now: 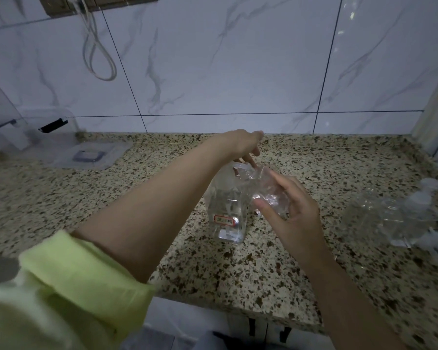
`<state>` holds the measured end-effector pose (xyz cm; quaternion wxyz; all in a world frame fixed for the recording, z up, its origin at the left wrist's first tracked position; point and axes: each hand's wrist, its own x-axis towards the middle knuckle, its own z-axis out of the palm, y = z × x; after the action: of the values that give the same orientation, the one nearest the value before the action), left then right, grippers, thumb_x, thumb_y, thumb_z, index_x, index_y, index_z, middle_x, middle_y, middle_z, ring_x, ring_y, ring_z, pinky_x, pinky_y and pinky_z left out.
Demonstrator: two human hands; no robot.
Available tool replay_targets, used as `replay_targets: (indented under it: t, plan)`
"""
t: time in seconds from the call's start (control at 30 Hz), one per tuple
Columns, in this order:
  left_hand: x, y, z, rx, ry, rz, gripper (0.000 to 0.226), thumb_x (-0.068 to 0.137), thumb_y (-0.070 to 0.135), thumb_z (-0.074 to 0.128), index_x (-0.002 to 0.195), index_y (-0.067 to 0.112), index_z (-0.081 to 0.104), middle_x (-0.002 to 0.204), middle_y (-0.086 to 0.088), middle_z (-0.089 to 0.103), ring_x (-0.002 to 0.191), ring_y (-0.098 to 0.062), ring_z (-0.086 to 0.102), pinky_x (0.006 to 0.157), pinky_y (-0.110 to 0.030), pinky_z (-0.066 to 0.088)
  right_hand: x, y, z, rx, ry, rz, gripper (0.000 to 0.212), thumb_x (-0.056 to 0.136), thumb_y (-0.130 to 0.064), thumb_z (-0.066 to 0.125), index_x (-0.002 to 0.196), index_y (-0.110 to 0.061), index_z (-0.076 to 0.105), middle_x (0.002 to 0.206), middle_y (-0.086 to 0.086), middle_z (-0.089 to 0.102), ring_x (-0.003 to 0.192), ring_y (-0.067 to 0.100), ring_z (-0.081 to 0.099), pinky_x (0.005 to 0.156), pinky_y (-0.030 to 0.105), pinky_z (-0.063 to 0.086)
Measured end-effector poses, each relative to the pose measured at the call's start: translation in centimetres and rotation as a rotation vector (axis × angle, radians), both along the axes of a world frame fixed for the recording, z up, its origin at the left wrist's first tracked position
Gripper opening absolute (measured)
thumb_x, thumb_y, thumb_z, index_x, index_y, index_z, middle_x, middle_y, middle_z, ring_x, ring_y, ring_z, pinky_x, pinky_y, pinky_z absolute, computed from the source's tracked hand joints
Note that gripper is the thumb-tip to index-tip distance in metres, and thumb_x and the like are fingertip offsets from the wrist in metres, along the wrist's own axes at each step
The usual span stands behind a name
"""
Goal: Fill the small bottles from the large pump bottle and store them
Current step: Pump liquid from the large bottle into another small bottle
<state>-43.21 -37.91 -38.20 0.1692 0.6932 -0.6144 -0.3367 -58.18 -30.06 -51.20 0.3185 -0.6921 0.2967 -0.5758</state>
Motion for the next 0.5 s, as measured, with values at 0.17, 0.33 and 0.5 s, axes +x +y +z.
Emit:
replay_targets:
  t: [0.17,0.33,0.5]
  plan:
    - [0.27,-0.09,-0.39,0.012,0.000,0.005,0.063,0.105,0.050,0.018,0.120,0.013,0.067,0.093,-0.003,0.075,0.107,-0.027,0.064,0.107,-0.041,0.041,0.02,-0.11,-0.11,0.001,0.017,0.014,0.059,0.088,-0.042,0.074,0.142,-0.024,0.058,0.124,-0.009,0.064,0.118,0.020,0.063,0.101,0.047,0.054]
    - [0.02,0.24,0.08,-0.027,0.014,0.006,0.062,0.107,0.048,0.018,0.122,0.010,0.065,0.098,-0.006,0.075,0.098,-0.025,0.064,0.074,-0.031,0.045,-0.10,-0.04,0.01,-0.003,0.005,-0.005,0.058,0.088,-0.035,0.075,0.142,-0.022,0.058,0.122,-0.005,0.065,0.116,0.020,0.064,0.101,0.047,0.054]
    - [0.22,0.01,-0.11,-0.044,-0.003,0.020,0.061,0.107,0.047,0.018,0.122,0.010,0.065,0.097,-0.006,0.075,0.089,-0.019,0.062,0.067,-0.027,0.040,-0.02,0.28,0.34,0.018,-0.013,0.008,0.056,0.086,-0.038,0.073,0.139,-0.031,0.056,0.120,-0.010,0.065,0.115,0.016,0.063,0.100,0.043,0.055]
